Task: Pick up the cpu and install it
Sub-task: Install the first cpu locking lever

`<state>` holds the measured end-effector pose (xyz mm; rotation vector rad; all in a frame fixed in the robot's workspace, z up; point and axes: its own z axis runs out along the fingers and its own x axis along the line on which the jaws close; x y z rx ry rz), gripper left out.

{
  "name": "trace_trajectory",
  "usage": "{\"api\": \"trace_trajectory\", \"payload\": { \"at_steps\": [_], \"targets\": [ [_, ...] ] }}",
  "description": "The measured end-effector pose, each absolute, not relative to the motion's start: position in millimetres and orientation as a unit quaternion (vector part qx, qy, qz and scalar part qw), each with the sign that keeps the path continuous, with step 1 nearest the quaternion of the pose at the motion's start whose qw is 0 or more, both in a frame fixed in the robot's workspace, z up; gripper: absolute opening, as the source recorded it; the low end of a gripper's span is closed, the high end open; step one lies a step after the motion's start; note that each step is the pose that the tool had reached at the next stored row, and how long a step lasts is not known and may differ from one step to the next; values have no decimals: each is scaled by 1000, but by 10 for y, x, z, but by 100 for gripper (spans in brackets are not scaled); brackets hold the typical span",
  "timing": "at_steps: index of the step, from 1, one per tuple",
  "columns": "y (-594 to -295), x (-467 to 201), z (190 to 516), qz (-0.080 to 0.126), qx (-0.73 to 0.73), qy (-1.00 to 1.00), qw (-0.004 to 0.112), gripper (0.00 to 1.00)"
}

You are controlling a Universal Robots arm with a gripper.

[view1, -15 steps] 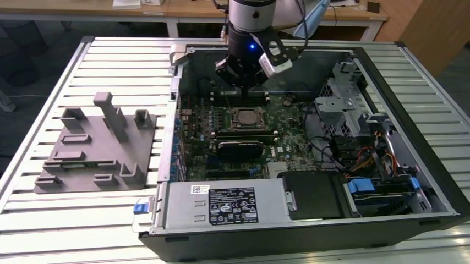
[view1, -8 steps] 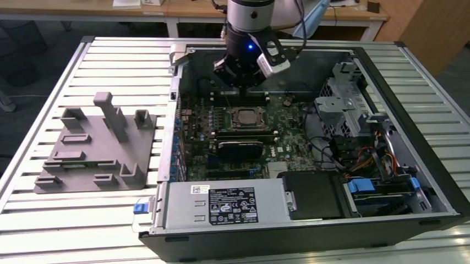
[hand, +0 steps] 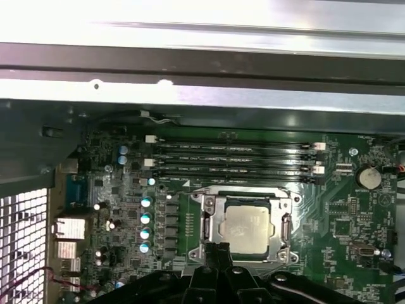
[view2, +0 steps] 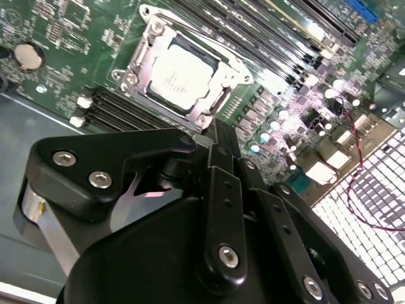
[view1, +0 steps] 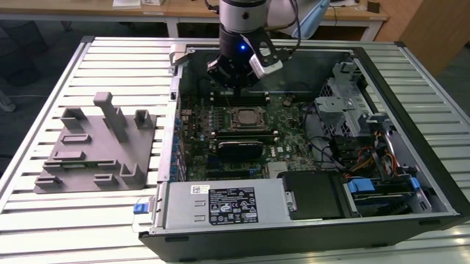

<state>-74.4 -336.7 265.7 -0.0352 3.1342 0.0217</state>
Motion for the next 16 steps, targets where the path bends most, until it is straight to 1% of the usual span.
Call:
{"api": "trace_trajectory", "payload": {
  "at_steps": [7,16],
  "targets": [
    [-3367,-770,2654,7,-11,1000,4,11],
    [-3319,-985,2641,7,-11,1000,4,11]
  ]
}}
